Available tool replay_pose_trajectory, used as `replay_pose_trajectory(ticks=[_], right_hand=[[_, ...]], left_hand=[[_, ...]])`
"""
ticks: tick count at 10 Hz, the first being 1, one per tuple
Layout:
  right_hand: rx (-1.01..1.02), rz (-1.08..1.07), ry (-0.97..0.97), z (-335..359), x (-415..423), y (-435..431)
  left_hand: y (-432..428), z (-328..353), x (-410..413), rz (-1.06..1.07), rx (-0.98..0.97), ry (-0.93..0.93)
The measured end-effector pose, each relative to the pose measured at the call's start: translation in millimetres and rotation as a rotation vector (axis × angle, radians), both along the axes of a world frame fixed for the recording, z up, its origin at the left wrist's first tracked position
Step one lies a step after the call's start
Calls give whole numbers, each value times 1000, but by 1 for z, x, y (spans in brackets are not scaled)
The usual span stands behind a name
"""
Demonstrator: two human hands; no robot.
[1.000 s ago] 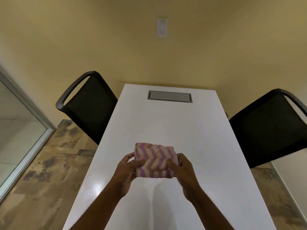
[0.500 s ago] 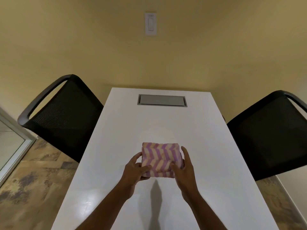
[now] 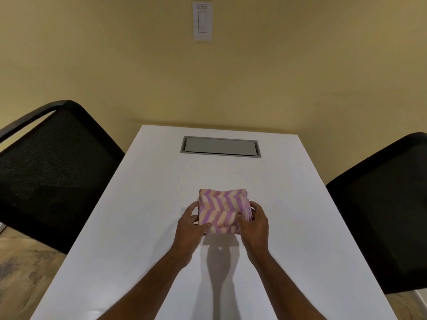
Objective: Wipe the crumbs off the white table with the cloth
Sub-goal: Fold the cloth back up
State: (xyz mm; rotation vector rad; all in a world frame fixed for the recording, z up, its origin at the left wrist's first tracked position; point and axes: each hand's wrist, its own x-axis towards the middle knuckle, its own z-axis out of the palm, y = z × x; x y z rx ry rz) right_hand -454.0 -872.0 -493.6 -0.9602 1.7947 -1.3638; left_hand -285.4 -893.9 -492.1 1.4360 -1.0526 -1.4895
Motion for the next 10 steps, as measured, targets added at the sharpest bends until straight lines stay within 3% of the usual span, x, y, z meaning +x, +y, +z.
replay_pose_trajectory(ticks=[4, 5, 6, 7, 8, 10], right_hand=[[-16, 57, 229, -72, -5, -60], [61, 145, 394, -77, -5, -60], [59, 275, 595, -77, -7, -60], [155, 402, 991, -86, -13, -62], [293, 440, 1068, -89, -13, -62], [329, 428, 1003, -70, -7, -60]], left_hand=[[-52, -62, -25, 31, -192, -209], [-50, -74, -28, -38, -319, -398], [-50, -86, -26, -206, -419, -761], [-53, -95, -23, -354, -398, -1007], [-57, -101, -20, -430, -370, -1106], [-51, -86, -19, -447, -405, -1174]])
